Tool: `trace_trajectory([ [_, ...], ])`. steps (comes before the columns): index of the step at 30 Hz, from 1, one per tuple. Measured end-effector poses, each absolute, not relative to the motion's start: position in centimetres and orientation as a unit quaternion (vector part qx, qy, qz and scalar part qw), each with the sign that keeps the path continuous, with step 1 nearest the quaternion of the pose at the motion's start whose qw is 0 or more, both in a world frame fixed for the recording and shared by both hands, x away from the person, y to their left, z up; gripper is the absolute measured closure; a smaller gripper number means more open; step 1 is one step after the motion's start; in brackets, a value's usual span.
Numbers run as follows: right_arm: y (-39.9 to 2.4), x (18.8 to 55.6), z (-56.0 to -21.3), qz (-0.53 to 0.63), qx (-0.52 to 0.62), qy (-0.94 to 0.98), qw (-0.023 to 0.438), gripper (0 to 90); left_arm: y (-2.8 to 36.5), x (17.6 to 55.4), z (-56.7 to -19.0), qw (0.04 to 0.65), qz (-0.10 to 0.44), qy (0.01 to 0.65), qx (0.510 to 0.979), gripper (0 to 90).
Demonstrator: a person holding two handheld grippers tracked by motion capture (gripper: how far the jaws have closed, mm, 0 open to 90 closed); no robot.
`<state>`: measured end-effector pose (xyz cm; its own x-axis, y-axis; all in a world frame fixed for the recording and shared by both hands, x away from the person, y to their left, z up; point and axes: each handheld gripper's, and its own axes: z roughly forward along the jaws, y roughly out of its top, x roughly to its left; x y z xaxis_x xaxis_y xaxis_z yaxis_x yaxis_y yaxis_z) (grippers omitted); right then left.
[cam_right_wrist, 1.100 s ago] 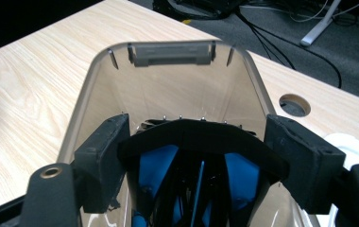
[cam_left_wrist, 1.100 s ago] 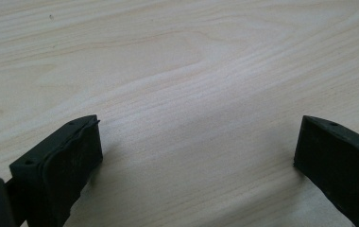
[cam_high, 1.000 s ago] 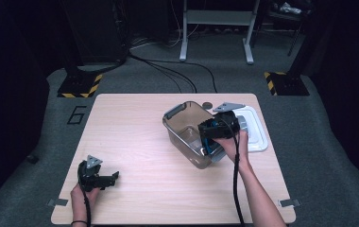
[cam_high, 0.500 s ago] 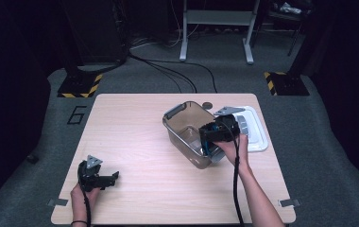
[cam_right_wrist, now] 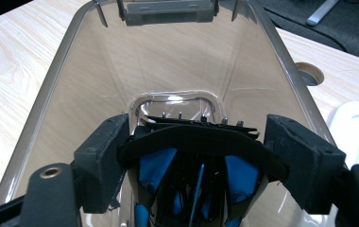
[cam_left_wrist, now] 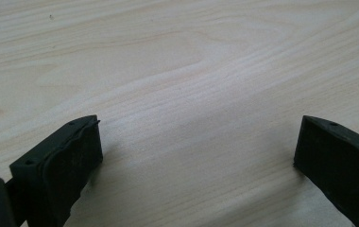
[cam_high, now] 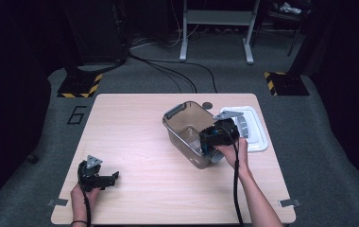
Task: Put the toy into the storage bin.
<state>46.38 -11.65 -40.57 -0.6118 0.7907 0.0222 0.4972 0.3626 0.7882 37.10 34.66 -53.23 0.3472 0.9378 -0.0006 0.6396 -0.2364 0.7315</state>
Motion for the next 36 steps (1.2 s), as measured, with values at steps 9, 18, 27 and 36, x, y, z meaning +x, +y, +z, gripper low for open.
trace_trajectory([
  [9,-11.9,46.3,-40.8,0.396,0.392,0.808,0.190,24.1,34.7,37.1,-53.2,0.327,0.228,0.524,0.753,1.7],
  [18,-11.8,46.3,-41.0,0.390,0.387,0.814,0.189,24.1,34.7,37.1,-53.2,0.327,0.227,0.524,0.753,1.7],
  [27,-11.9,46.3,-40.5,0.370,0.399,0.823,0.165,23.8,34.7,37.1,-53.2,0.327,0.228,0.524,0.752,1.7],
  [36,-12.0,46.4,-39.8,0.341,0.408,0.835,0.142,23.7,34.7,37.1,-53.2,0.327,0.228,0.524,0.753,1.7],
])
